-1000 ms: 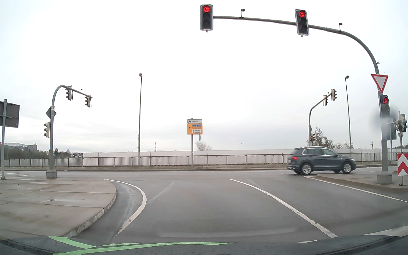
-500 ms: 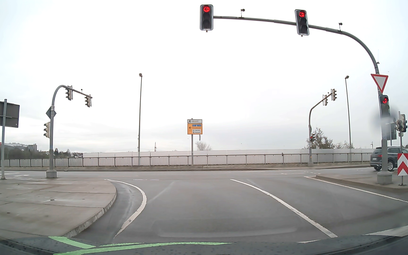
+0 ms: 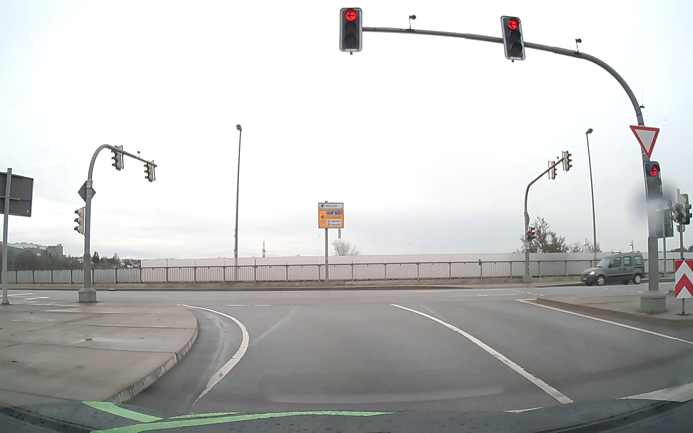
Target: Follow the waypoints while adhering to traffic rules and regulations
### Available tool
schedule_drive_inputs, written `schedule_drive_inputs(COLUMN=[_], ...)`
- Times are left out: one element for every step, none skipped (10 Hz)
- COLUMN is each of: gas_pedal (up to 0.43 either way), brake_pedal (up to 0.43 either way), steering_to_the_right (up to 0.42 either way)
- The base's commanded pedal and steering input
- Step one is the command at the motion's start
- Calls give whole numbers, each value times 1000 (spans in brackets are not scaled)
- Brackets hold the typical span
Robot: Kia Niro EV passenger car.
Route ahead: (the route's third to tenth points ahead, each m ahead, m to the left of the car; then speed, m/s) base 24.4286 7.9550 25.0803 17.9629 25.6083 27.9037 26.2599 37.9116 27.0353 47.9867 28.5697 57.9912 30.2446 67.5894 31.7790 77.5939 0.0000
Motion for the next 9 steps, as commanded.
schedule_drive_inputs(gas_pedal=[0, 0, 0, 0, 0, 0, 0, 0, 0], brake_pedal=[378, 384, 384, 384, 378, 378, 378, 384, 378], steering_to_the_right=[-14, -14, -14, -13, -14, -14, -14, -14, -14])
